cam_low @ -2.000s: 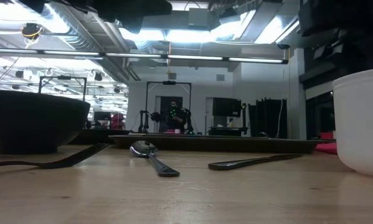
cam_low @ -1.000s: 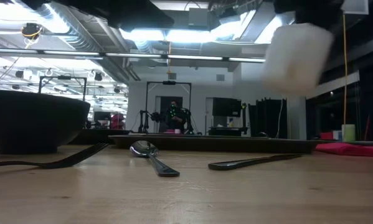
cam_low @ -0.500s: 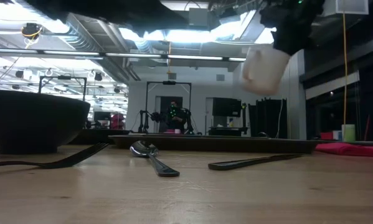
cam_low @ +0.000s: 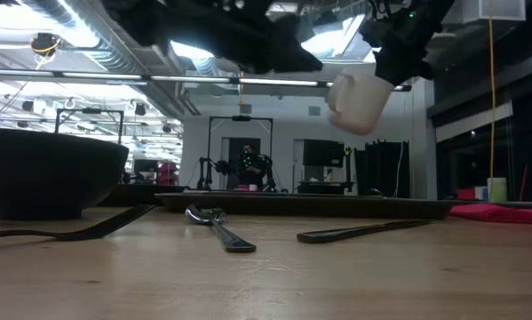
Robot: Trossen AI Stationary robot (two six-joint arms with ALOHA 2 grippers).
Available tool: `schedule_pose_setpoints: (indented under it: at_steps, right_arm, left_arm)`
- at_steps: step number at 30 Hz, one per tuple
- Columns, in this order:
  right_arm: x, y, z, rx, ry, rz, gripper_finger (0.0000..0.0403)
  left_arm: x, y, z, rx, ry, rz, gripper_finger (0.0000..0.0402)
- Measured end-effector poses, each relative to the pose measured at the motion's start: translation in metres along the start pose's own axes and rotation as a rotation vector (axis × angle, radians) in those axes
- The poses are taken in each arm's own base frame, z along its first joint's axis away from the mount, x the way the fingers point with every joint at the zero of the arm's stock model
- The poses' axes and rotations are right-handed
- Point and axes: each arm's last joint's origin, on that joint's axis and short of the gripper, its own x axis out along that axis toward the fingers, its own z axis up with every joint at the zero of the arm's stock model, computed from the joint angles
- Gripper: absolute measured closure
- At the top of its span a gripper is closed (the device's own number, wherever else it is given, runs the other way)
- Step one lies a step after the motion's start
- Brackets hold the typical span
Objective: Set up tray
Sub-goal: Put the white mug on the top left of the brown tray
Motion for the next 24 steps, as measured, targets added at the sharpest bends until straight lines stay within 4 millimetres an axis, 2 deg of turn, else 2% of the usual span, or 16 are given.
schedule_pose_setpoints:
  at_steps: [7, 13, 24]
  right_arm:
    - [0.0, -0.001, 0.001, 0.004, 0.001, -0.001, 0.0392]
    - [0.0, -0.001, 0.001, 0.002, -0.003, 0.001, 0.0392]
    - [0.0, 0.002, 0.006, 0.011, -0.049, 0.027, 0.0392]
  left_arm:
    - [0.025, -0.003, -0.001, -0.01, 0.003, 0.021, 0.0236]
    - [0.027, -0.012, -0.004, 0.0, 0.014, 0.016, 0.0235]
    - [0.027, -0.011, -0.004, 0.013, 0.025, 0.043, 0.0235]
